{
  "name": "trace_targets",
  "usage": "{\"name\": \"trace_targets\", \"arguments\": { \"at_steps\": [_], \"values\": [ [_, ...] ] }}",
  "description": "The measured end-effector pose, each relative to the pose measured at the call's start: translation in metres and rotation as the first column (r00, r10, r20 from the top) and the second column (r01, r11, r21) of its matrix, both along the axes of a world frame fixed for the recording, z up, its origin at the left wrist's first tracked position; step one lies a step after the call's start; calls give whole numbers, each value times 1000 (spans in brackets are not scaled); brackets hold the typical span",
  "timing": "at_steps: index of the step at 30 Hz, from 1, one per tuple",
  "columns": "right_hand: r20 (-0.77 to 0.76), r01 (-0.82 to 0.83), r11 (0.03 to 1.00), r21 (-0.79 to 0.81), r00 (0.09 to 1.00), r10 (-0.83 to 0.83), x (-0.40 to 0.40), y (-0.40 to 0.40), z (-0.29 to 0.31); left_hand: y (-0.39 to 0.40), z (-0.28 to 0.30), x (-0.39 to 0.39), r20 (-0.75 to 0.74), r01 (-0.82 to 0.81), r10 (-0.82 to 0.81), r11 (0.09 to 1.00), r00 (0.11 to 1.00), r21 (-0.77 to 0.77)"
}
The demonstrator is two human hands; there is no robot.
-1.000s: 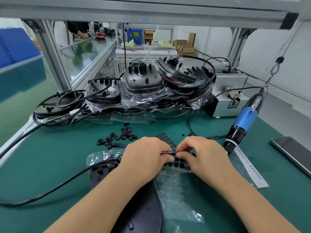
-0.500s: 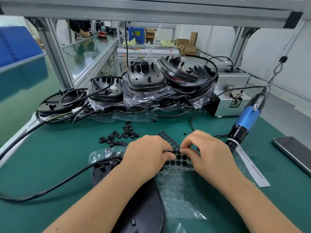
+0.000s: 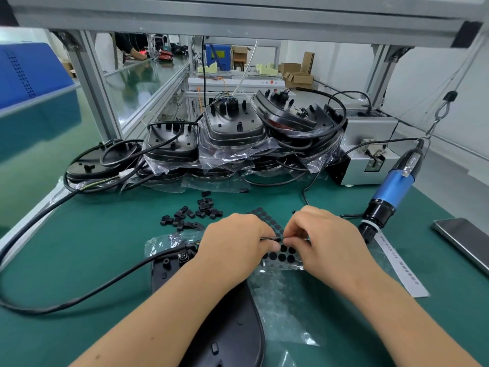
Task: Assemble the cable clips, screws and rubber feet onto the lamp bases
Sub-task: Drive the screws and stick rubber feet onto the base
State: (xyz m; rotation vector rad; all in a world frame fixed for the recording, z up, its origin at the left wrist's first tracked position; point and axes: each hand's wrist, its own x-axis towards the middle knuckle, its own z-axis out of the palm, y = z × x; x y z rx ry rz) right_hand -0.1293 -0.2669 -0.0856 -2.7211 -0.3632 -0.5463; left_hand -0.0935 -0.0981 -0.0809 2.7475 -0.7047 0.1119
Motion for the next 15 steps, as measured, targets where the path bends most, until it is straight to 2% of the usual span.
{"name": "trace_targets", "arguments": {
  "at_steps": [9,15],
  "values": [
    [169,-28,1000,5,985,27,-6,4,-5,0,3,0,-26,-4,4,1000,1000,1],
    [161,-39,999,3,986,38,-9,3,-6,1,5,-2,-69,-2,1,1000,998,-12]
  ]
}}
